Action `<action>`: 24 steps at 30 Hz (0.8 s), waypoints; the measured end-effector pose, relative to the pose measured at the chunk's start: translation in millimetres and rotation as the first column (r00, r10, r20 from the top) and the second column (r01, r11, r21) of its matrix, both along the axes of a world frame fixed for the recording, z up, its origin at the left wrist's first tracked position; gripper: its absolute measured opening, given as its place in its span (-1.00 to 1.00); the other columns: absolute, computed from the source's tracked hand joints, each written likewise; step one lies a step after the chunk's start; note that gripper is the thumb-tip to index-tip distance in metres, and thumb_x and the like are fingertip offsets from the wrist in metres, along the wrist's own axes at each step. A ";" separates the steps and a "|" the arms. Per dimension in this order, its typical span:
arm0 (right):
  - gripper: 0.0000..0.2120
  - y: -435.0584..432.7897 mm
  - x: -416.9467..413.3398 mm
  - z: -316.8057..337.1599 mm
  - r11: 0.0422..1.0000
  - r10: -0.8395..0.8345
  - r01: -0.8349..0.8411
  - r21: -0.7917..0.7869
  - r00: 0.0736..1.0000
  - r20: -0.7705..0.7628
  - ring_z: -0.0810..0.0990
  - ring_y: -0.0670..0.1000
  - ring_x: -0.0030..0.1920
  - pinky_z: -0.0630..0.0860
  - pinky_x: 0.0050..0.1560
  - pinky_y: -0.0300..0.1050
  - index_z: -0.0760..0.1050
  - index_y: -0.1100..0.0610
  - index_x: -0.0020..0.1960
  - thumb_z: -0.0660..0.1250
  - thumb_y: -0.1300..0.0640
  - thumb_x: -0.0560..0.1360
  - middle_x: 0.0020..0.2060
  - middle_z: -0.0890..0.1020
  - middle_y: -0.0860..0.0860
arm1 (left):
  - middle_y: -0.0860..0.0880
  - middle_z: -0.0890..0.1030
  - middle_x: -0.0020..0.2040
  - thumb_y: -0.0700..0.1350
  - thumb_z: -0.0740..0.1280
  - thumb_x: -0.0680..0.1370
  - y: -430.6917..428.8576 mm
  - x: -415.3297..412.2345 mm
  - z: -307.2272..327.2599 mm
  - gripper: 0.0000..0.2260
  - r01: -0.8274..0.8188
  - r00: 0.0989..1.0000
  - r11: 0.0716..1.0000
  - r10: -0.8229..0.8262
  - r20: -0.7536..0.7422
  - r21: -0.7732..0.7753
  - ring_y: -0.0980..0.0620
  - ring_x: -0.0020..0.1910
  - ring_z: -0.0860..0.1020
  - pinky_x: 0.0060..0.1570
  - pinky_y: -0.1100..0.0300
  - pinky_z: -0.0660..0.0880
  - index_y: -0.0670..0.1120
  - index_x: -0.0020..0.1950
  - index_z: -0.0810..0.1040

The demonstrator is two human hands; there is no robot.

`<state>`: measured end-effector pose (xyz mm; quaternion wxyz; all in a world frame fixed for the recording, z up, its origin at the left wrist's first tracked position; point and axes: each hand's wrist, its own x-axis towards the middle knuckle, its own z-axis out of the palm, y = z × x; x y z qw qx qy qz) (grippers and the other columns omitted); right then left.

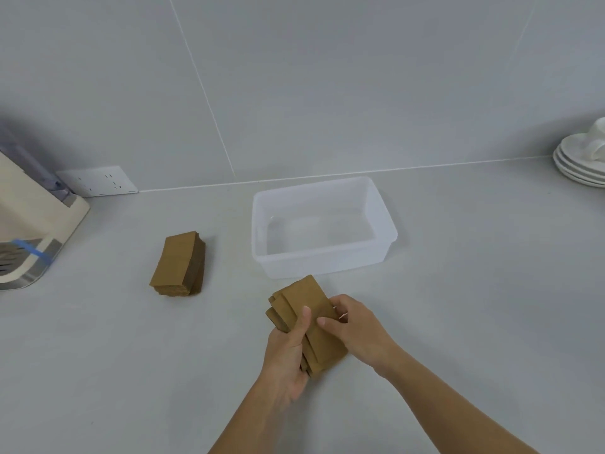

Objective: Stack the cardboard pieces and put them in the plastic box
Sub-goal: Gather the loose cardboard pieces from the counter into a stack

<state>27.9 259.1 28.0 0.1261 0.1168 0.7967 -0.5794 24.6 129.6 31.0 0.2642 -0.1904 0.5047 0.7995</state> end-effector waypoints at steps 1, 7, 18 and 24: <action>-0.75 -2.9 0.5 0.4 1.000 0.021 -0.021 0.000 1.000 -0.001 0.55 0.00 -0.01 0.48 -0.05 -0.20 0.47 0.07 0.13 0.32 0.04 0.47 0.03 0.56 0.04 | -0.18 0.69 0.04 0.07 0.35 0.35 -0.7 0.3 -0.4 -0.52 -0.007 1.000 1.000 0.007 -0.003 -0.006 -0.12 0.01 0.67 -0.05 0.00 0.62 -0.18 0.16 0.58; -0.74 -17.3 -1.3 1.3 0.996 0.072 -0.070 0.059 0.996 -0.042 0.51 -0.12 -0.14 0.40 -0.19 -0.32 0.46 0.07 0.14 0.30 0.02 0.48 -0.12 0.55 -0.06 | -0.15 0.72 -0.06 0.08 0.38 0.33 -5.5 -1.7 0.0 -0.60 -0.055 0.998 0.992 0.050 -0.045 -0.114 -0.11 -0.03 0.68 0.06 -0.04 0.58 -0.15 0.03 0.63; -0.84 -61.6 -13.1 5.0 0.978 0.096 -0.089 -0.190 0.995 0.027 0.54 -0.06 0.05 0.45 0.00 -0.21 0.39 0.07 0.13 0.20 0.15 0.55 0.03 0.57 -0.02 | 0.00 0.62 -0.03 -0.06 0.47 0.41 -41.7 -14.9 10.6 -0.66 -0.169 0.976 0.915 0.103 -0.194 -0.366 0.09 -0.07 0.58 -0.24 0.25 0.46 -0.04 0.12 0.46; -0.71 -110.5 -31.3 14.5 0.981 0.122 -0.127 -0.149 0.992 -0.041 0.47 -0.10 0.15 0.42 0.13 -0.23 0.25 0.03 0.28 0.12 0.20 0.58 0.17 0.48 -0.02 | 0.03 0.49 0.00 -0.02 0.37 0.49 -81.4 -33.3 14.2 -0.69 -0.206 0.946 0.863 0.056 -0.319 -0.461 0.13 -0.03 0.51 -0.22 0.32 0.43 -0.03 0.11 0.30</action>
